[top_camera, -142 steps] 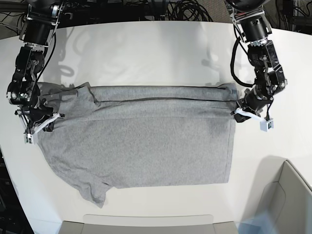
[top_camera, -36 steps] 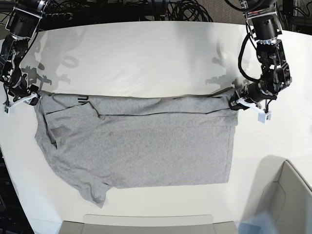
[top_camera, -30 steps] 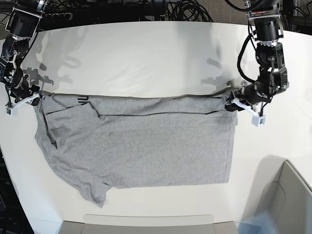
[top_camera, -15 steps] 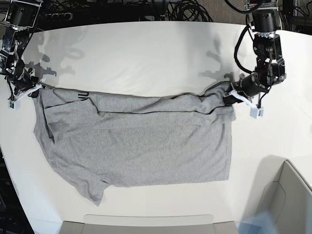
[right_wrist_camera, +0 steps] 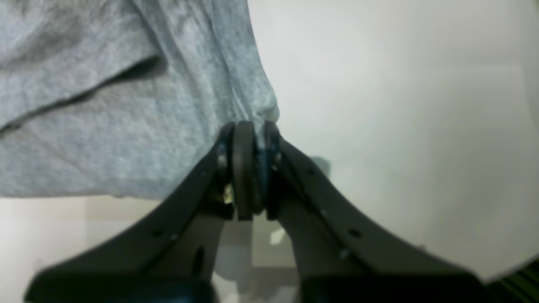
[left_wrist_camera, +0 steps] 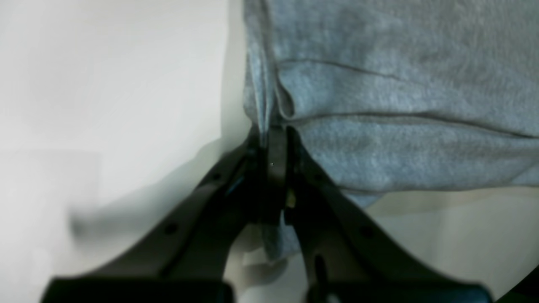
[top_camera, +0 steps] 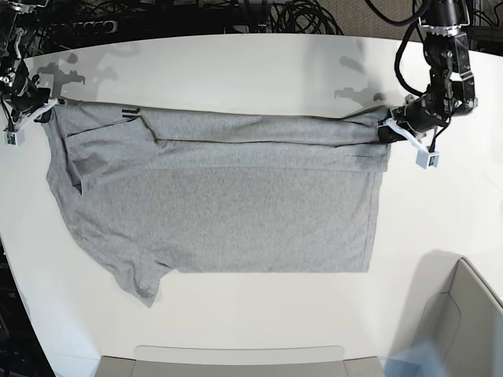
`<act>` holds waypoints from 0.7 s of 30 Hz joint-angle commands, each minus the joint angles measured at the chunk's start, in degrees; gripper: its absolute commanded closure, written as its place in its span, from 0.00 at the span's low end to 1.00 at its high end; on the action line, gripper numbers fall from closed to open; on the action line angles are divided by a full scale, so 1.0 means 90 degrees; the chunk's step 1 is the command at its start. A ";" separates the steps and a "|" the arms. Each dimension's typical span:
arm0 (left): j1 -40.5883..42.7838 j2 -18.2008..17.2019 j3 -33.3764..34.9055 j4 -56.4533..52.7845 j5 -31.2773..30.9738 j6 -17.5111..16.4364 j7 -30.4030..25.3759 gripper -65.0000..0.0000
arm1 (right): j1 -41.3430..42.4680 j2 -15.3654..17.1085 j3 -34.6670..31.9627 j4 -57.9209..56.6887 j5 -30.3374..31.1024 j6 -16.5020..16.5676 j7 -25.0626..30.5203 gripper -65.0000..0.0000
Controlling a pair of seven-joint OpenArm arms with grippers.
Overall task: Fold the T-shirt properly
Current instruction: 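Pull the folded shirt back toward the robot with both grippers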
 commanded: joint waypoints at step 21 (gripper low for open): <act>0.1441 -0.0162 -0.1145 0.0976 0.0261 0.0099 0.0240 0.91 | -0.1165 -0.0088 0.0082 0.0674 0.0998 -0.0026 0.0108 0.99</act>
